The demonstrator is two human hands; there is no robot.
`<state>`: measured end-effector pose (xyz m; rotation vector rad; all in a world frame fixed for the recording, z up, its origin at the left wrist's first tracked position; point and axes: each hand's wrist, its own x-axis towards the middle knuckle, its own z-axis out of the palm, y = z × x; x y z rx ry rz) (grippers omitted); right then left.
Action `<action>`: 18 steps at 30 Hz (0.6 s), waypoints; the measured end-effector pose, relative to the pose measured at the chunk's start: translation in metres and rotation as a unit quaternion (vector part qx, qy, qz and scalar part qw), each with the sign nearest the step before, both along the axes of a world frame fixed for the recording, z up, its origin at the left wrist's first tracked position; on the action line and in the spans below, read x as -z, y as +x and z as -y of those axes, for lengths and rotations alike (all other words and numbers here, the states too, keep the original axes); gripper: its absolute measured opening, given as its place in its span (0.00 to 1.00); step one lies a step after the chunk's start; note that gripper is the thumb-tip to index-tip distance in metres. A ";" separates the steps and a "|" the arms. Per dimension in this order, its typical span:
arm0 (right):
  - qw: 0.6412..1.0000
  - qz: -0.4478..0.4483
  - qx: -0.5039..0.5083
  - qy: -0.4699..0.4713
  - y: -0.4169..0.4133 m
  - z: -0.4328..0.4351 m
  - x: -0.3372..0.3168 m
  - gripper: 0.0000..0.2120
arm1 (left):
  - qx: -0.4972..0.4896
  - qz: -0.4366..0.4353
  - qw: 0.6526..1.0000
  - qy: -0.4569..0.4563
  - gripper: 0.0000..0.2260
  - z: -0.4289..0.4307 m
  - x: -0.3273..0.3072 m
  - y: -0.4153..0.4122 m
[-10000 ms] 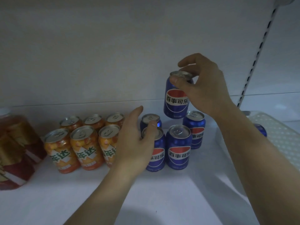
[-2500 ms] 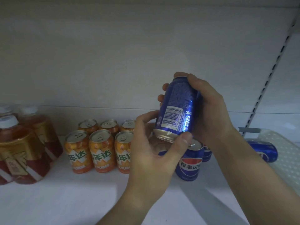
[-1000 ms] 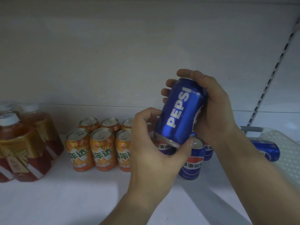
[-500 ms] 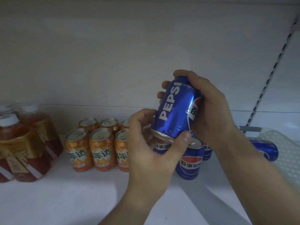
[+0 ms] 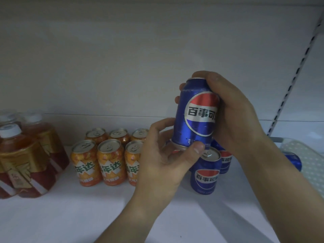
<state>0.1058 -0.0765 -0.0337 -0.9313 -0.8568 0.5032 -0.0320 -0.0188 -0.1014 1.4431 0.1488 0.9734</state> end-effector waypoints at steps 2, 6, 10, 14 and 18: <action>1.000 0.005 0.013 -0.002 -0.001 -0.003 0.002 0.17 | -0.021 -0.007 0.999 0.026 0.32 -0.002 0.004 0.002; 0.998 0.049 0.021 -0.037 -0.003 -0.002 -0.001 0.20 | -0.008 -0.009 1.000 -0.002 0.28 -0.005 0.002 0.002; 0.997 0.046 -0.023 -0.060 0.001 0.003 -0.005 0.19 | 0.068 -0.009 0.996 -0.064 0.26 -0.007 0.008 0.002; 0.996 0.063 -0.019 -0.057 0.003 0.003 -0.004 0.16 | 0.112 0.010 0.990 -0.090 0.19 -0.008 0.007 -0.001; 0.996 0.066 -0.026 -0.045 0.003 0.004 -0.006 0.16 | 0.184 0.058 0.965 -0.180 0.28 -0.006 0.003 -0.002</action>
